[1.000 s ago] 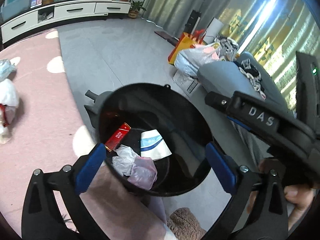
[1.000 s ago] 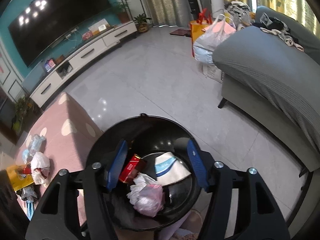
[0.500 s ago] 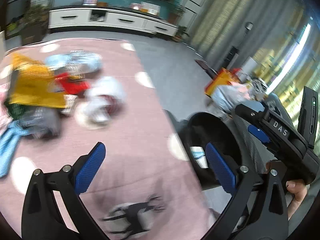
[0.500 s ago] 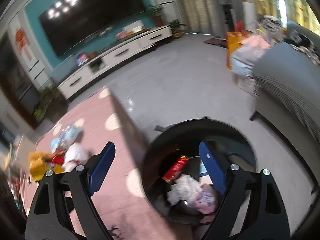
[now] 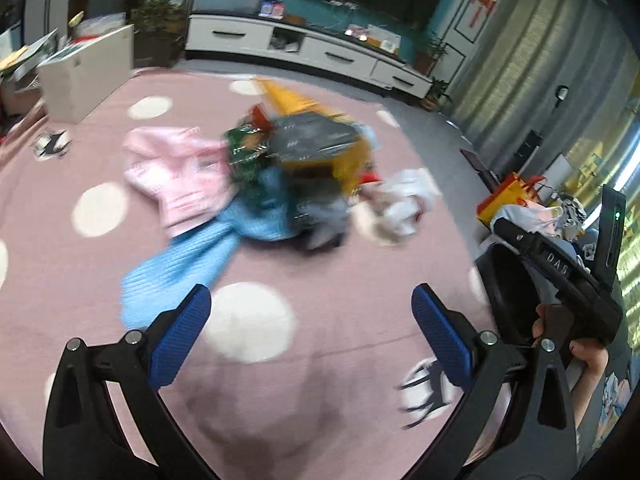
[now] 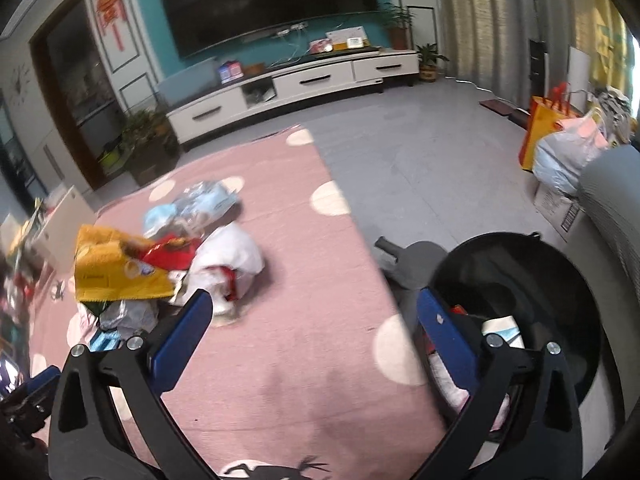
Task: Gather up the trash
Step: 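Move both tools back from the bin toward the trash pile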
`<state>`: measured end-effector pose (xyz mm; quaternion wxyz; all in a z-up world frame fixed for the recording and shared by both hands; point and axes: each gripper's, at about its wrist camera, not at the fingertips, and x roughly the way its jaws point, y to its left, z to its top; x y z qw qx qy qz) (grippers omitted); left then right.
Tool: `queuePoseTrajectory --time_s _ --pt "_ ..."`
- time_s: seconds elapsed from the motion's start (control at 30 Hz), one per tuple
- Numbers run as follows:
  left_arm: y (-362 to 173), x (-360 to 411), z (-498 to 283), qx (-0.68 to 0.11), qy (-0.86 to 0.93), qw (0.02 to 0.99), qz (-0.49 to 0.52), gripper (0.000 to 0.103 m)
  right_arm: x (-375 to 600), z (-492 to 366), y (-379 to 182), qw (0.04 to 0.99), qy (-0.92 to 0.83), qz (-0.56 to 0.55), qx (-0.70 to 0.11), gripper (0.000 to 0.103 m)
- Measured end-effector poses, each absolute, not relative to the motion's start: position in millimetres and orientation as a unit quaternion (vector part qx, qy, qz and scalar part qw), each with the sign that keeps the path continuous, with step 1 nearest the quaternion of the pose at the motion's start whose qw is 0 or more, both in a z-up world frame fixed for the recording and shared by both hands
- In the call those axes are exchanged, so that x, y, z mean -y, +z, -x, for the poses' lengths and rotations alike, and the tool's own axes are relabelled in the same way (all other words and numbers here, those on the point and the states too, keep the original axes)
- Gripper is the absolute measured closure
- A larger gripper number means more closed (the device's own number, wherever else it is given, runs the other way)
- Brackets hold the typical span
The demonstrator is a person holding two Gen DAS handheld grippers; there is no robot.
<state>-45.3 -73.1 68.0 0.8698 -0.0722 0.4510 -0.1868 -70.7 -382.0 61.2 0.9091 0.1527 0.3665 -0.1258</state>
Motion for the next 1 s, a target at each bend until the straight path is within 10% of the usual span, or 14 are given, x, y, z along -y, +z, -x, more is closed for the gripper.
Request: queuePoseTrajectory --time_s 1.0 --pt "3.0 -13.7 6.2 -0.484 -0.124 0.860 0.103 0.003 296.1 34.5 7.0 0.906 -0.064 -0.056 -0.414 0.003"
